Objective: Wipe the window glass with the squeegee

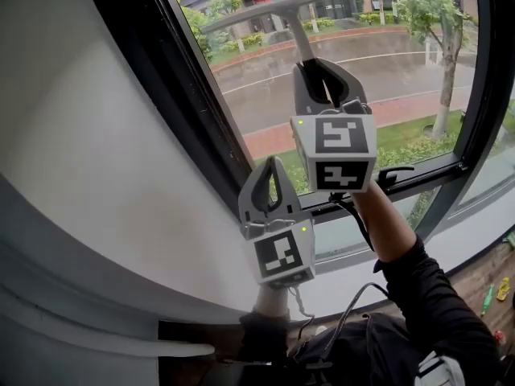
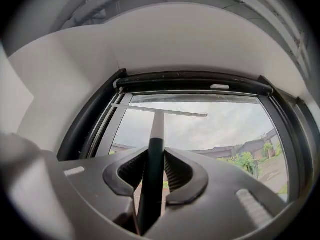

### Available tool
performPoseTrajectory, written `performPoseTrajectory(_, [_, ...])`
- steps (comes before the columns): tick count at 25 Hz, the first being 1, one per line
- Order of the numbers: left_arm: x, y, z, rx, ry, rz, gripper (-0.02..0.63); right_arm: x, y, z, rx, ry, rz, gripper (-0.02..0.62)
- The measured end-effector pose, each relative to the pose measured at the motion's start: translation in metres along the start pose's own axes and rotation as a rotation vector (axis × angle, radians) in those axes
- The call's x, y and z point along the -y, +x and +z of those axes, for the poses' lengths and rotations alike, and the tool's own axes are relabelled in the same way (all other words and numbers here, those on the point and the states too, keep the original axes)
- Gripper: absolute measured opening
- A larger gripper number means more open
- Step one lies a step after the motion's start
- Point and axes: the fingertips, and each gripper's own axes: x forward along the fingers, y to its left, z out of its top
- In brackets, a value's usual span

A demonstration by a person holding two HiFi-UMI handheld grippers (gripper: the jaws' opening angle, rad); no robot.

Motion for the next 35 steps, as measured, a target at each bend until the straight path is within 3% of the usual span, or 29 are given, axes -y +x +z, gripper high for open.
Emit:
performPoseTrajectory(7, [0.000,0.015,0.015,0.014,-0.031,-0.006,-0.002,0.009,0.033,0.031,-0.004,0.026,-0.047,0.092])
performPoseTrajectory(13, [-0.015,0.009,0.003,-0.025,-0.039,0.014,-0.003,0.003,0.056,0.047,-0.023,0.013,-0.078,0.092])
performPoseTrajectory(19, [-0.019,0.016,-0.007,-0.042,-0.044,0.005,-0.002,-0.001,0.074,0.035,-0.083,0.000,-0.094,0.092])
performPoseTrajectory(35, [-0.024,0.009,-0.020,-0.067,-0.072,-0.002,-0.002,-0.006,0.083,0.031,-0.100,-0.091,-0.154,0.092])
